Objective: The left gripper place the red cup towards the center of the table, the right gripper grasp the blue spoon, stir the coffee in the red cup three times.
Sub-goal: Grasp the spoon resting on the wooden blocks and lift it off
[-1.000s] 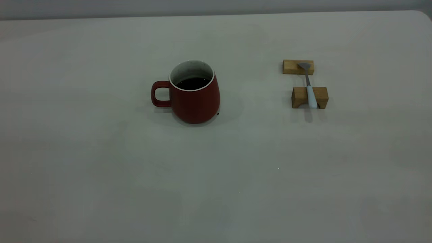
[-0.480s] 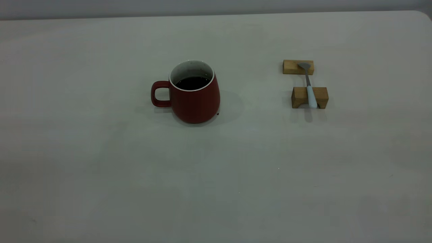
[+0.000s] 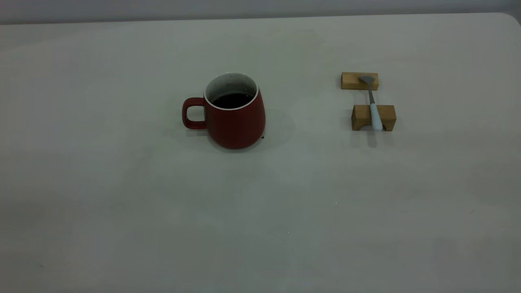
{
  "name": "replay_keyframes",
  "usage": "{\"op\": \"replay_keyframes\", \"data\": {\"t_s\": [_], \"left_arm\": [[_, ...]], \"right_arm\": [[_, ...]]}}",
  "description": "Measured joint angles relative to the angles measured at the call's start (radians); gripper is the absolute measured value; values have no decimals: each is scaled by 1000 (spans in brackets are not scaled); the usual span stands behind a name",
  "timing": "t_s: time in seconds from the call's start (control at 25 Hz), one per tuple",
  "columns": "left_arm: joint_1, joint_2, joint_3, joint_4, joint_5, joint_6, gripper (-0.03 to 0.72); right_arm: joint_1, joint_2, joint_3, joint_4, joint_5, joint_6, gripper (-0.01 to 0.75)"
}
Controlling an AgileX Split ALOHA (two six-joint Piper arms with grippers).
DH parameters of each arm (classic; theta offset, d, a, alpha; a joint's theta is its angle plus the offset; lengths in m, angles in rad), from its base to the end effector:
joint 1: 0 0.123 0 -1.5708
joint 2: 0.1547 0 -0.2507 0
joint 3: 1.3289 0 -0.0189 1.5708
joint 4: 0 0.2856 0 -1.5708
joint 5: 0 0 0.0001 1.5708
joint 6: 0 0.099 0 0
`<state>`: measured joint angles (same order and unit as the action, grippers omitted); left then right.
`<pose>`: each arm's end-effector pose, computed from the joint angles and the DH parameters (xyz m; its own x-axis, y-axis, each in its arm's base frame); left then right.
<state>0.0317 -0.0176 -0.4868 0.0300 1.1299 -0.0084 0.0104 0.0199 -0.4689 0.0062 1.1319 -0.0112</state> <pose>0.0630 0.0047 0.2814 -0.5125 -0.0118 -0.8586 -0.0527 0.9985 0.0177 0.0709 0.0013 0.2731 -0.5609 -0.0144 -0.8278 -0.0198 0.9998 -0.0039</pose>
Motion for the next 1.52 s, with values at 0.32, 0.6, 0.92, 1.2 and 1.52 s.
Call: {"op": "replay_keyframes", "data": {"t_s": [0.32, 0.6, 0.92, 1.2, 1.52], "left_arm": [[0, -1, 0, 0, 0, 0, 310], [0, -1, 0, 0, 0, 0, 310], [0, -1, 0, 0, 0, 0, 310], [0, -1, 0, 0, 0, 0, 310], [0, -1, 0, 0, 0, 0, 310]], "right_arm": [[0, 0, 0, 0, 0, -1, 472], [0, 0, 0, 14, 0, 1, 472], [0, 97, -49, 81, -9, 1, 499], [0, 622, -190, 79, -164, 1, 613], [1, 1245, -334, 175, -328, -106, 614]]}}
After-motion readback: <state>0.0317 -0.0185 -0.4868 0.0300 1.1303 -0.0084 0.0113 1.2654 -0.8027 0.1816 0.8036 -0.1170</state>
